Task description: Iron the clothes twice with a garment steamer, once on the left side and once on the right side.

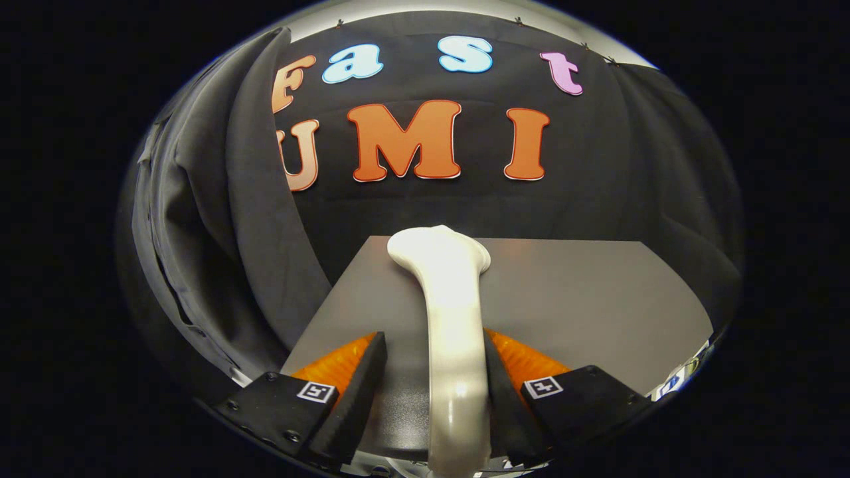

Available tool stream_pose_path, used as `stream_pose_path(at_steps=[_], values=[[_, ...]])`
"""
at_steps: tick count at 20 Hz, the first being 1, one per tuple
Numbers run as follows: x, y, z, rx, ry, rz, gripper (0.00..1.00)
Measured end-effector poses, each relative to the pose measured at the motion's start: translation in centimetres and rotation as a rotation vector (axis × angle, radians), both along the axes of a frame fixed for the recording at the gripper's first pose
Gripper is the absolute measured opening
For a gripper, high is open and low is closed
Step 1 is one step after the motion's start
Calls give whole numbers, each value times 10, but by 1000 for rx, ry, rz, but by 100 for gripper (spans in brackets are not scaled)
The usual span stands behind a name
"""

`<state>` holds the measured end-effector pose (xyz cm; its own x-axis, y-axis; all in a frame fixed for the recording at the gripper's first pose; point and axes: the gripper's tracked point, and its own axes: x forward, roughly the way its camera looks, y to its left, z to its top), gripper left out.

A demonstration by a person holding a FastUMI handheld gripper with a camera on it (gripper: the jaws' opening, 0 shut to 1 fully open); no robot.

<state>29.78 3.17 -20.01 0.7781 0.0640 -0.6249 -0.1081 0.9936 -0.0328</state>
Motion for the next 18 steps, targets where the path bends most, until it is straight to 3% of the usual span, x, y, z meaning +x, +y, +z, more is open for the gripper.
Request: stream_pose_path(at_steps=[3, 6, 10, 18], values=[[0, 0, 3, 39, -40, 28, 80], [-10, 7, 5, 55, -51, 47, 49], [-17, 4, 8, 63, -91, 19, 43], [-58, 11, 34, 155, -236, 24, 43]])
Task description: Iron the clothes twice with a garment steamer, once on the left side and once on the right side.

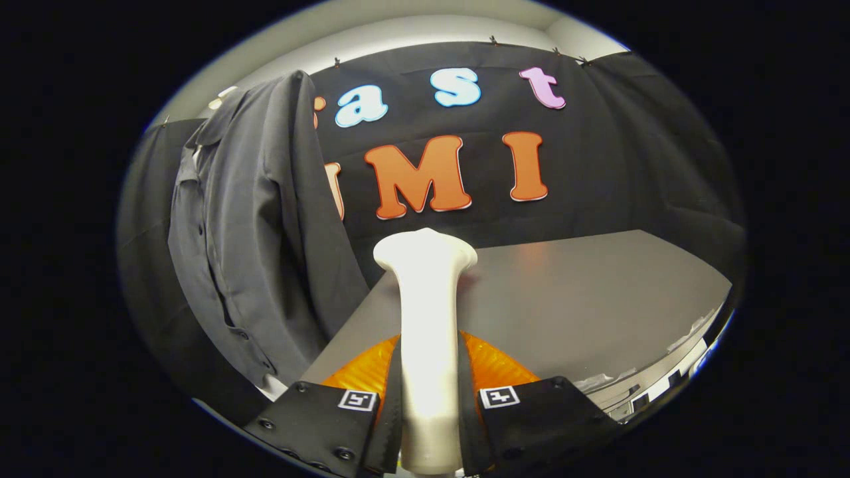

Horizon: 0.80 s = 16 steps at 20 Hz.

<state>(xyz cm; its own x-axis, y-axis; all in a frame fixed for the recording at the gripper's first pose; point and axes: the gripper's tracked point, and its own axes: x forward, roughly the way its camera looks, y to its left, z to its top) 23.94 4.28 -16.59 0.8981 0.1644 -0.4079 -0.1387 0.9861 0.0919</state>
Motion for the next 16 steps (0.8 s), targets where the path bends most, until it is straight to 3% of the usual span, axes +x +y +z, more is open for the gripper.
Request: stream_pose_path(at_steps=[8, 16], values=[[-66, 38, 63, -16, -207, 30, 42], [-139, 111, 120, 4, -361, -17, 42]])
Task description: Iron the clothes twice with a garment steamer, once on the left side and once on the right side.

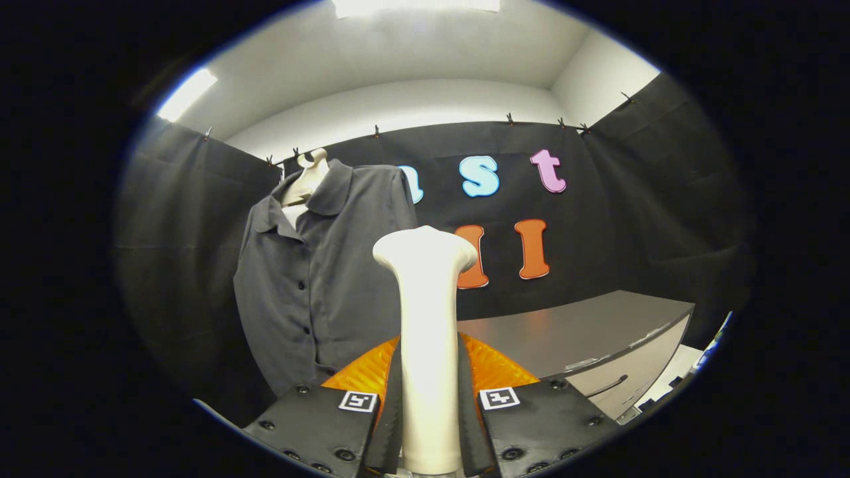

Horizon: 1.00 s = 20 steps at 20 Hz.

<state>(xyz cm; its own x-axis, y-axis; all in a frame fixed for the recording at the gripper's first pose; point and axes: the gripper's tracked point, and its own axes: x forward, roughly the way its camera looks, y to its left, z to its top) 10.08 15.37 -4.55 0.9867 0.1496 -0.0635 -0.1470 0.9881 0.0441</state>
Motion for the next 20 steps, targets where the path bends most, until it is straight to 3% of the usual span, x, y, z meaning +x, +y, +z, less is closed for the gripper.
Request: stream_pose_path(at_steps=[5, 9, 14, 20], values=[[-24, 58, 20, -15, -86, -63, 42], [-20, 102, 20, -52, -89, -78, 42], [14, 153, 7, -76, -79, -55, 42], [62, 176, -11, -93, -65, -67, 42]])
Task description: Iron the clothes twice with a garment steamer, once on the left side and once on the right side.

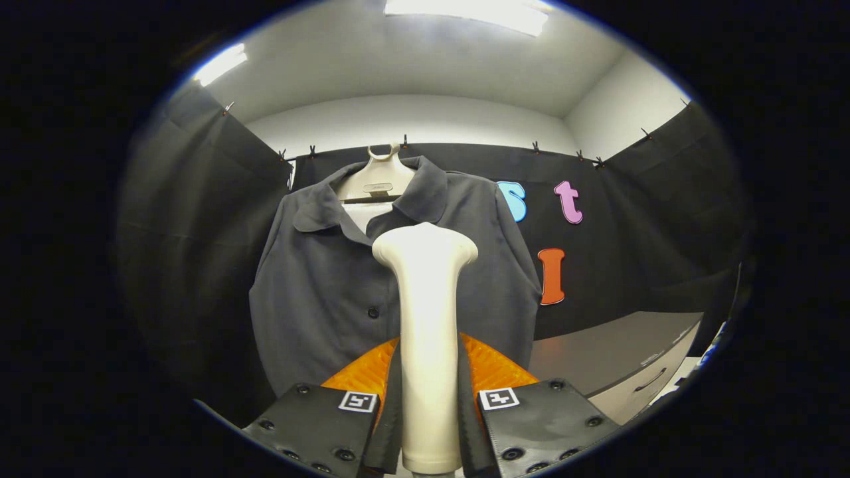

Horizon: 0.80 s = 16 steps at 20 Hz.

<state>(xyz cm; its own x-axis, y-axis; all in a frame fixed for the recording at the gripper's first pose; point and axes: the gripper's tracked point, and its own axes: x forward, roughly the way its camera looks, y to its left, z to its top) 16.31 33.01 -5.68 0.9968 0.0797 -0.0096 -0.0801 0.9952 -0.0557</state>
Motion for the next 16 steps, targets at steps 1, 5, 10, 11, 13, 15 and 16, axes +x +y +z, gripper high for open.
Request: stream_pose_path(at_steps=[1, 5, 10, 11, 13, 15, 16], values=[[6, 0, -2, -4, 2, -5, 42], [20, 1, -5, -13, 3, -24, 42], [27, -7, -11, -18, 5, -45, 42], [26, -9, -13, -19, 8, -47, 42], [22, -11, -20, -21, 20, -52, 42], [17, -15, -30, -22, 38, -58, 42], [14, -16, -36, -22, 50, -61, 42]])
